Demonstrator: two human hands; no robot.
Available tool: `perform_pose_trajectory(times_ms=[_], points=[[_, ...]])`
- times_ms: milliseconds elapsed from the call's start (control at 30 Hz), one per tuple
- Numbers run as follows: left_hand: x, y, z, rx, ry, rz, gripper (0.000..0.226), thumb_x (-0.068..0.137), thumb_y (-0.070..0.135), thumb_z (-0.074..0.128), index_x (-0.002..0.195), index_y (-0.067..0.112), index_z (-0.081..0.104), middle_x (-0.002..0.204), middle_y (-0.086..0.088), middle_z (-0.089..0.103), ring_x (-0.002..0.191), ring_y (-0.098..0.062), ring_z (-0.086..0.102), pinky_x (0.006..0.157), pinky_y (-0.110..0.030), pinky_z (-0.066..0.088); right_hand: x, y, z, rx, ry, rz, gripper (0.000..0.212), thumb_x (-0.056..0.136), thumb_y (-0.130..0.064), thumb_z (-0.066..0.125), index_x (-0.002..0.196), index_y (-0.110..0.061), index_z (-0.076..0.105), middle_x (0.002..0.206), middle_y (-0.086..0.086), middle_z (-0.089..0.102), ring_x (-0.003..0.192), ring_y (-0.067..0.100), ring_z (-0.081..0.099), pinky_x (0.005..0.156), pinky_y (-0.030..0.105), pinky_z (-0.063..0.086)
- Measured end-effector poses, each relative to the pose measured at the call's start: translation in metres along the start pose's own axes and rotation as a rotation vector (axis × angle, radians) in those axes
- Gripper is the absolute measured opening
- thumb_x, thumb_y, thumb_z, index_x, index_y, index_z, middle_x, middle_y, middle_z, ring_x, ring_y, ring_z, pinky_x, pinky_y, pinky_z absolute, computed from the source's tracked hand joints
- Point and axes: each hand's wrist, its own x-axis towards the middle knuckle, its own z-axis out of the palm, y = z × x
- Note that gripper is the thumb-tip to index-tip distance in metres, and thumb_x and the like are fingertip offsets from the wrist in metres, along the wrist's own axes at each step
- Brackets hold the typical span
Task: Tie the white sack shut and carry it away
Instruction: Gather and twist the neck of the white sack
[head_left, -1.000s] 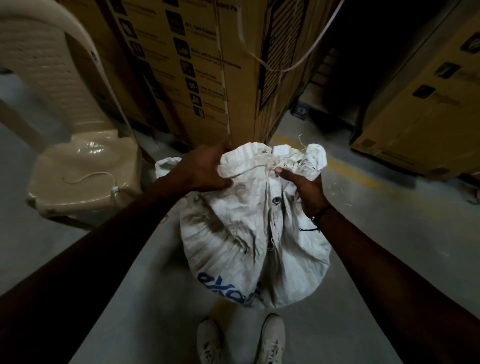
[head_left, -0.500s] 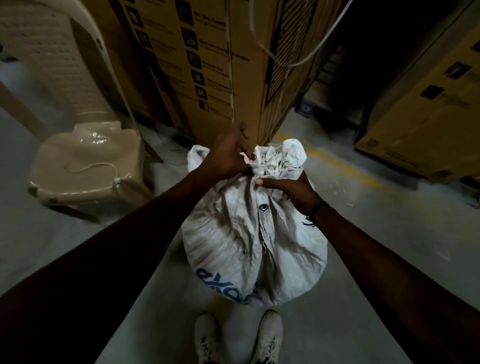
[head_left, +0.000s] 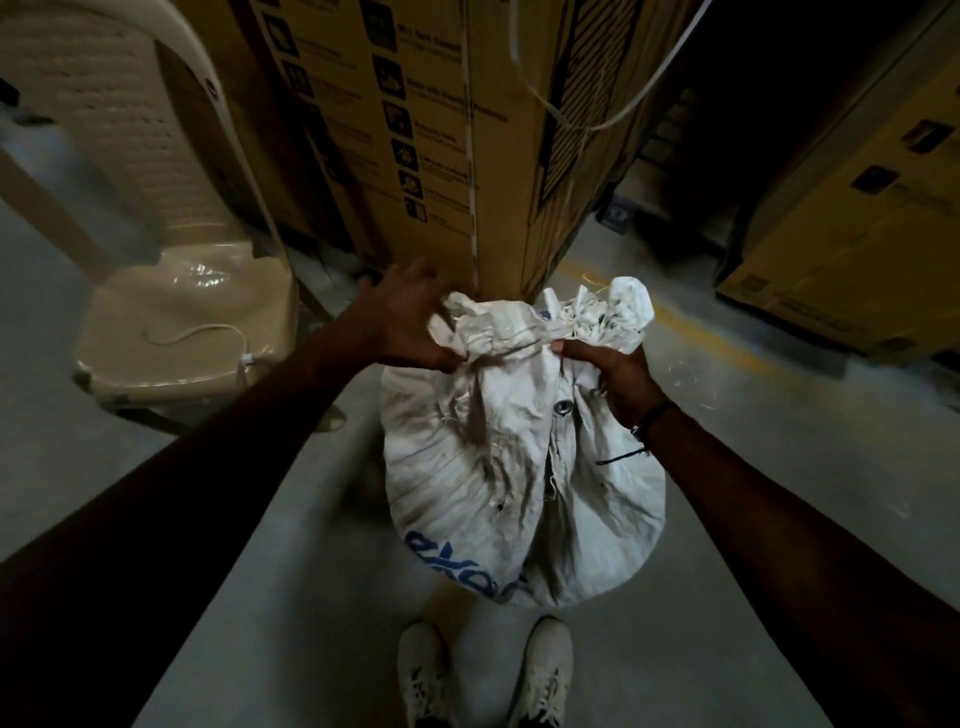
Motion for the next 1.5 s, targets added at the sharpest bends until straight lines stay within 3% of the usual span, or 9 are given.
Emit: perform_pose_trajectory(times_ms=[100, 233, 467, 667, 867, 1000, 1167, 1333, 1500], points=[[-0.009, -0.017, 0.009, -0.466, 0.143, 0.027, 0.078, 0.067, 0.039, 0.095, 0.133, 0.015, 0.064, 0.125, -0.006, 0.069, 0.116, -0.019, 0.067, 0.103, -0.038, 0.054, -0.001, -0.002, -0.007, 0.012, 0.008, -0.010, 0.052, 0.083, 0.014, 0.073, 0.133, 0.017, 0.061, 0.138, 0.026, 0.066, 0.123, 0.031, 0.070, 0.102, 0.035, 0.060], [-0.012, -0.001, 0.032, -0.793, 0.186, 0.042, 0.029, 0.092, 0.008, 0.075, 0.116, -0.002, 0.061, 0.110, -0.015, 0.070, 0.100, -0.023, 0.068, 0.093, -0.055, 0.055, -0.006, -0.007, -0.004, -0.030, -0.030, -0.055, 0.051, 0.079, 0.017, 0.074, 0.129, 0.017, 0.063, 0.125, 0.021, 0.075, 0.111, 0.023, 0.076, 0.093, 0.028, 0.063], [0.004, 0.050, 0.061, -1.248, 0.032, -0.041, 0.058, 0.075, 0.021, 0.069, 0.127, 0.022, 0.043, 0.125, -0.007, 0.061, 0.119, -0.016, 0.062, 0.105, -0.043, 0.050, -0.011, -0.012, 0.010, 0.038, -0.159, -0.060, 0.055, 0.080, -0.005, 0.080, 0.132, -0.006, 0.065, 0.130, 0.010, 0.073, 0.118, 0.021, 0.074, 0.119, 0.052, 0.047], [0.029, 0.073, 0.058, -1.114, 0.020, -0.038, 0.131, 0.031, 0.062, 0.100, 0.144, 0.037, 0.039, 0.130, 0.018, 0.066, 0.122, 0.001, 0.064, 0.098, -0.023, 0.056, -0.007, -0.033, 0.025, 0.338, -0.323, 0.051, 0.102, 0.058, -0.068, 0.090, 0.135, -0.007, 0.063, 0.134, 0.015, 0.072, 0.123, 0.029, 0.071, 0.106, 0.043, 0.058], [0.050, 0.094, 0.061, -0.966, 0.083, 0.025, 0.102, 0.033, 0.066, 0.100, 0.124, 0.033, 0.068, 0.114, 0.012, 0.078, 0.109, -0.004, 0.073, 0.099, -0.042, 0.060, 0.015, -0.025, 0.023, 0.236, -0.272, 0.189, 0.081, 0.105, -0.069, 0.028, 0.146, -0.005, 0.057, 0.146, 0.020, 0.062, 0.133, 0.032, 0.062, 0.122, 0.046, 0.043], [0.053, 0.102, 0.061, -0.848, 0.141, -0.023, 0.080, 0.036, 0.080, 0.091, 0.103, 0.040, 0.072, 0.097, 0.018, 0.079, 0.092, 0.001, 0.075, 0.089, -0.041, 0.063, 0.019, -0.022, 0.014, 0.286, -0.296, 0.264, 0.080, 0.106, -0.067, 0.026, 0.152, -0.007, 0.052, 0.139, 0.018, 0.068, 0.117, 0.025, 0.072, 0.097, 0.035, 0.060], [0.051, 0.114, 0.068, -0.750, 0.209, -0.127, 0.075, 0.046, 0.084, 0.084, 0.103, 0.036, 0.074, 0.095, 0.014, 0.078, 0.093, -0.003, 0.074, 0.088, -0.039, 0.061, 0.019, -0.020, 0.009, 0.200, -0.058, 0.199, 0.074, 0.108, -0.063, 0.016, 0.160, -0.015, 0.039, 0.155, 0.015, 0.055, 0.138, 0.028, 0.060, 0.105, 0.034, 0.053], [0.051, 0.130, 0.060, -0.654, 0.377, -0.296, 0.065, 0.058, 0.080, 0.080, 0.100, 0.031, 0.074, 0.081, 0.018, 0.070, 0.086, -0.006, 0.070, 0.073, -0.028, 0.055, -0.020, 0.005, 0.016, -0.243, 0.494, -0.323, 0.036, 0.108, -0.022, 0.047, 0.125, 0.001, 0.068, 0.123, 0.015, 0.073, 0.104, 0.016, 0.072, 0.094, 0.035, 0.059], [0.048, 0.157, 0.041, -0.648, 0.423, -0.428, 0.051, 0.067, 0.064, 0.083, 0.103, 0.030, 0.070, 0.099, 0.008, 0.074, 0.102, -0.022, 0.072, 0.076, -0.027, 0.043, -0.062, 0.052, 0.039, -0.604, 0.371, -0.474, 0.104, 0.078, -0.046, 0.071, 0.161, 0.001, 0.029, 0.168, 0.016, 0.036, 0.158, 0.028, 0.034, 0.130, 0.033, 0.027]])
